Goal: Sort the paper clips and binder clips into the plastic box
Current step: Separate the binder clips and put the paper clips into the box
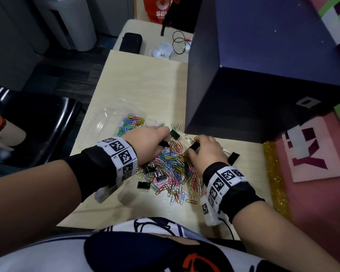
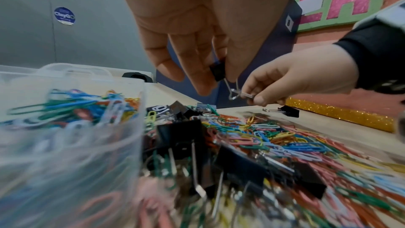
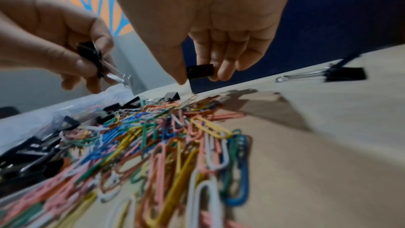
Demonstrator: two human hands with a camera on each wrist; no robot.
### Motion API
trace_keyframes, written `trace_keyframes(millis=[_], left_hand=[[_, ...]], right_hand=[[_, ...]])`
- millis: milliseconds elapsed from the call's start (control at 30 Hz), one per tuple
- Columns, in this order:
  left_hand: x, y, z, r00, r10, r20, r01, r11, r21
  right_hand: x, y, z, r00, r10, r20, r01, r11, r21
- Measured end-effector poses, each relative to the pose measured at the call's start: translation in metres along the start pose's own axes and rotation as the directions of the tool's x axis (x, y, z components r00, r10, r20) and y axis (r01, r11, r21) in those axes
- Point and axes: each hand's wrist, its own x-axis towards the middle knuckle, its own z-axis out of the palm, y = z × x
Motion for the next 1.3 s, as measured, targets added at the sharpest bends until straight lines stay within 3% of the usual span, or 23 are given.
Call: trace_keyframes(millis=[200,300,367,433,467,533,633,700,833,1000,1200,1300], left_hand=[[0.040,0.031,0.005,0.999,-0.032,-0.044,0.028,0.996,-0.087],[0.059,0.044,0.011,0.997,-0.068,-0.044,0.056,0.971,-0.233],[0.066,0.043,0.018,0.997,-0.076,-0.034,0.066,0.972,-0.224],[0.069,0.036,0.023,0.997,-0.060,-0.051,0.055,0.993,-0.102],[0.069,0.031,0.024,0.997,-0.047,-0.054,0.046,0.999,-0.019],[0.067,0.021,0.023,0.999,-0.054,0.004,0.054,0.991,0.126],[0.061,0.015,0.020,0.986,-0.090,0.141,0.050,0.963,0.263],[0.060,0.014,0.021,0.984,-0.098,0.151,0.049,0.952,0.302],[0.054,0.011,0.022,0.990,-0.067,0.122,0.028,0.954,0.300],[0.041,0.006,0.009,0.998,-0.061,-0.007,0.061,0.990,0.127],[0.016,-0.011,-0.014,0.975,-0.179,-0.135,0.153,0.971,-0.182],[0.007,-0.023,-0.016,0.963,-0.193,-0.189,0.140,0.955,-0.261]], right_hand=[[-0.012,0.036,-0.012,0.979,0.184,-0.092,-0.175,0.979,0.100],[-0.018,0.048,-0.014,0.953,0.260,-0.152,-0.257,0.966,0.042],[-0.022,0.052,-0.013,0.940,0.271,-0.210,-0.284,0.958,-0.036],[-0.024,0.052,-0.011,0.947,0.185,-0.261,-0.204,0.978,-0.046],[-0.024,0.050,-0.010,0.964,0.108,-0.244,-0.120,0.992,-0.039],[-0.021,0.042,-0.006,0.995,-0.048,-0.087,0.050,0.999,0.019],[-0.020,0.024,0.002,0.970,-0.152,0.192,0.150,0.988,0.030],[-0.018,0.015,0.007,0.957,-0.145,0.250,0.161,0.986,-0.045],[-0.010,0.004,0.005,0.963,-0.124,0.241,0.145,0.987,-0.073],[0.009,-0.012,0.001,0.963,-0.165,0.215,0.167,0.986,0.011],[0.031,-0.044,0.007,0.944,-0.253,0.213,0.232,0.965,0.120],[0.041,-0.052,0.020,0.930,-0.257,0.265,0.253,0.966,0.046]])
